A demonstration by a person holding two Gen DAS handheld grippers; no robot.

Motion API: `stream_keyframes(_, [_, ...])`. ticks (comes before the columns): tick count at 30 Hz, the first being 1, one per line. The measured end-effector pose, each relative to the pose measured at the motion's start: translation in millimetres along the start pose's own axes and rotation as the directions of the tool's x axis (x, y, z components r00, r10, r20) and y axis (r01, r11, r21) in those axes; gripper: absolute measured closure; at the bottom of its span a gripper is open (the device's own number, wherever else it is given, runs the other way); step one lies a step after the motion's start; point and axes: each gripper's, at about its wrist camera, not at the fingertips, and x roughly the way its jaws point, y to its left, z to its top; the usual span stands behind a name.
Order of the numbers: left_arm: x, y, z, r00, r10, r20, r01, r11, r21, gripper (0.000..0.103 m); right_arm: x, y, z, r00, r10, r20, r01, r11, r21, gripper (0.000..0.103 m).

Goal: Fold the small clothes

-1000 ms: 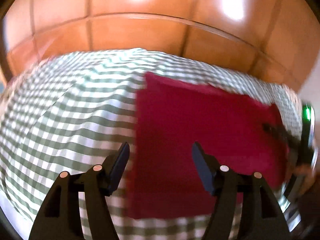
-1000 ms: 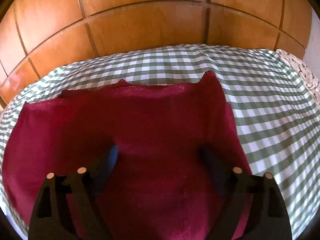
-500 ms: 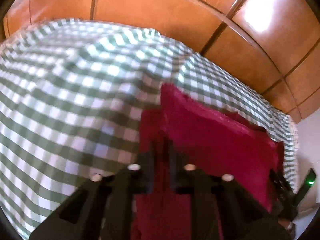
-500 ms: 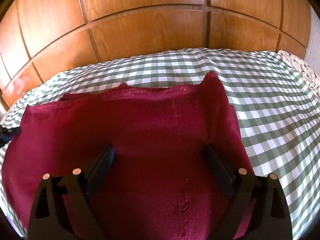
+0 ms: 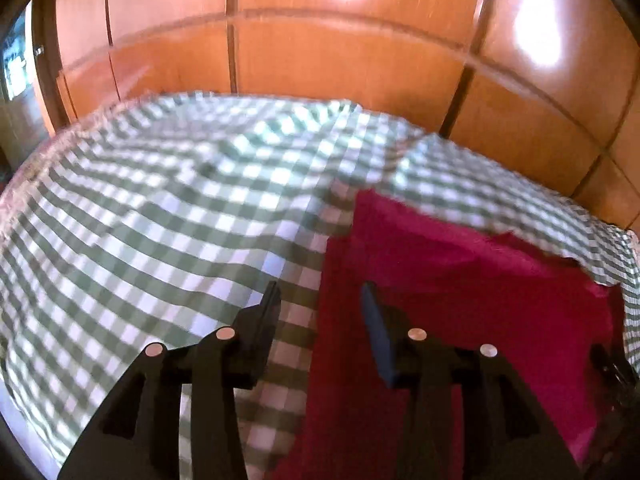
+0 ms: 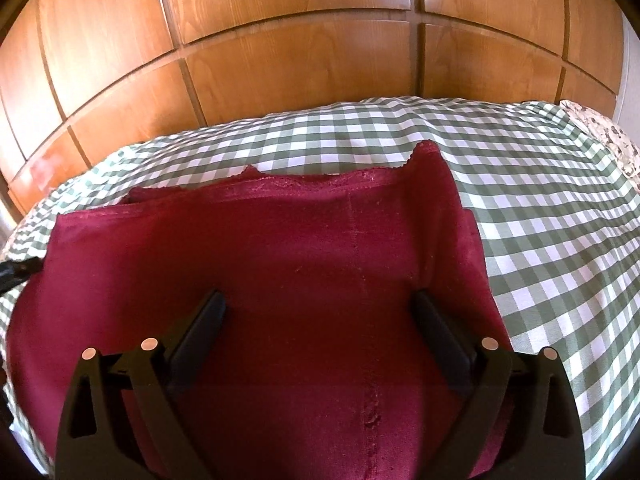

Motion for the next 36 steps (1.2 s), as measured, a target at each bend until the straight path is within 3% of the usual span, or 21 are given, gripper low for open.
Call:
stream_keyframes(3, [-20.1,-11.8,-10.4,0.998,-0.043,0.038,0.041,0.997,0.061,0.062,-7.0,2.1,8.7,1.0,0.007,-0.029,-0.007,1.0,-0.009,0.009])
stream_keyframes(6, [-23.4,-33.6,-28.8,0.994,-0.111,0.003,0.11,0.983,0.146,0.061,-14.2,-4.2,25.7,1.0,0.02,-0.009,-0.02,1.0,0.016,0.009])
stream_keyframes(8, [-18.4,-42.1,-38.4,0.994,-0.108,-0.022,0.111,0.977,0.182,0.06,-10.5,-11.0,35.1,1.0,0.008,-0.011,-0.008,0.999,0.031,0.009])
stream_keyframes(10, [-5.1,-50.1,-48.5,0.995,-0.078,-0.065,0.09,0.975,0.204,0.059,11.0,-21.4,42.0,0.996,0.005,-0.09,0.001,0.998,0.058,0.009])
stream_keyframes(11, [-1.2,-50.4,-51.8,0.995,-0.076,-0.062,0.087,0.975,0.203,0.059,21.3,-25.7,40.9,0.992,0.003,-0.124,0.006,0.998,0.07,0.008])
stream_keyframes(13, [-1.7,-51.9,-53.6,0.996,-0.065,-0.055,0.075,0.978,0.197,0.059,30.4,-29.2,34.9,0.996,0.016,-0.087,-0.011,0.998,0.058,0.004])
stream_keyframes(20, [-5.6,-53.8,-51.5,0.997,-0.042,-0.063,0.053,0.982,0.183,0.058,25.8,-27.0,35.0,0.997,0.013,-0.073,-0.009,0.998,0.06,0.004])
stream_keyframes(29, [-33.4,-45.8,-55.7,0.997,-0.065,-0.029,0.069,0.983,0.172,0.049,-19.9,-50.9,35.5,0.997,0.067,-0.043,-0.06,0.988,0.145,0.004])
stream_keyframes(34, [-41.1,-45.9,-61.4,0.996,-0.084,-0.024,0.087,0.981,0.174,0.047,-30.4,-81.7,16.2,0.995,0.068,-0.078,-0.05,0.975,0.214,0.004])
stream_keyframes(36, [-43.7,-45.7,-63.8,0.995,-0.092,-0.026,0.096,0.98,0.176,0.047,-33.0,-88.5,4.1,0.99,0.105,-0.096,-0.077,0.964,0.255,0.004])
